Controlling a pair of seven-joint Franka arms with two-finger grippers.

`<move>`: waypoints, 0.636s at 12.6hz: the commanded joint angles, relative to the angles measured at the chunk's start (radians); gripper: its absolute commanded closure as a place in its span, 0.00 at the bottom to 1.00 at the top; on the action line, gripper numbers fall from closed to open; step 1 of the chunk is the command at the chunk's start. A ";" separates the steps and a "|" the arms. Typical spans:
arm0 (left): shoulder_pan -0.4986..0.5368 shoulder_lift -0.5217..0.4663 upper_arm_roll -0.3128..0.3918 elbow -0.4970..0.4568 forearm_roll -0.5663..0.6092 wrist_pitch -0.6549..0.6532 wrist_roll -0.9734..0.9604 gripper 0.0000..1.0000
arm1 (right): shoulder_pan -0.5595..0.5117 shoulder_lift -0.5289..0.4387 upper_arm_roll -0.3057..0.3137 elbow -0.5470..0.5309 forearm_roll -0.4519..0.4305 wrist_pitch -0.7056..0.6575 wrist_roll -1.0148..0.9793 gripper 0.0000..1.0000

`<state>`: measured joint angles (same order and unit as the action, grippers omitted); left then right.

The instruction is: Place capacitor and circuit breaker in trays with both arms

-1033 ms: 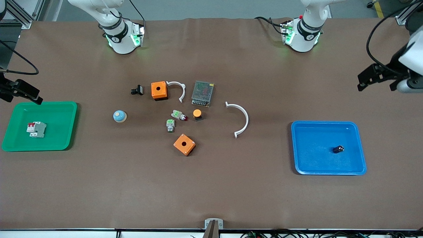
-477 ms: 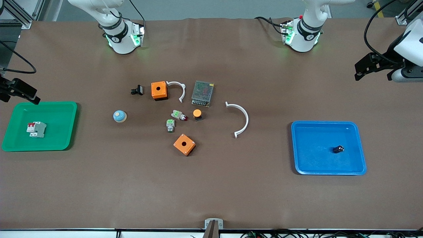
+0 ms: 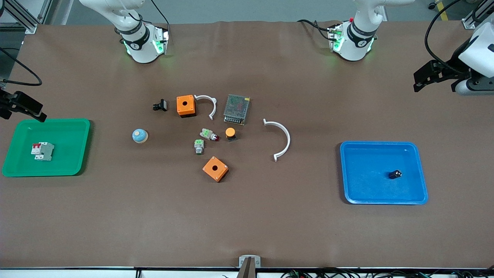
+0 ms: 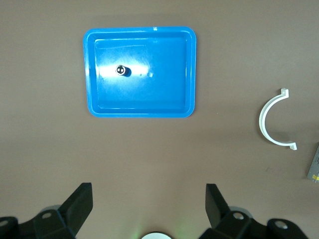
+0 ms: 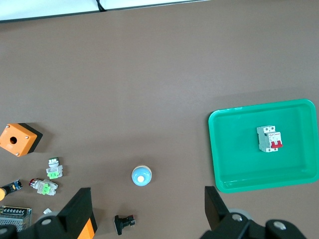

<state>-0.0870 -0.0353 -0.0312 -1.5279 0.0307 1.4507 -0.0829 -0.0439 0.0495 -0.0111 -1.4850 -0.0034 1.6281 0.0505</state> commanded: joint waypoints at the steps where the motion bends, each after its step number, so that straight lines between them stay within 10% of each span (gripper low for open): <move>1: -0.004 -0.060 0.004 -0.064 -0.017 -0.001 0.026 0.01 | 0.001 0.001 -0.004 0.015 0.014 -0.008 -0.006 0.00; 8: 0.000 -0.081 0.007 -0.107 -0.018 0.046 0.041 0.00 | 0.001 0.001 -0.004 0.015 0.013 -0.008 -0.008 0.00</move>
<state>-0.0872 -0.0905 -0.0313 -1.6083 0.0306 1.4741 -0.0620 -0.0439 0.0495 -0.0111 -1.4849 -0.0034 1.6281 0.0505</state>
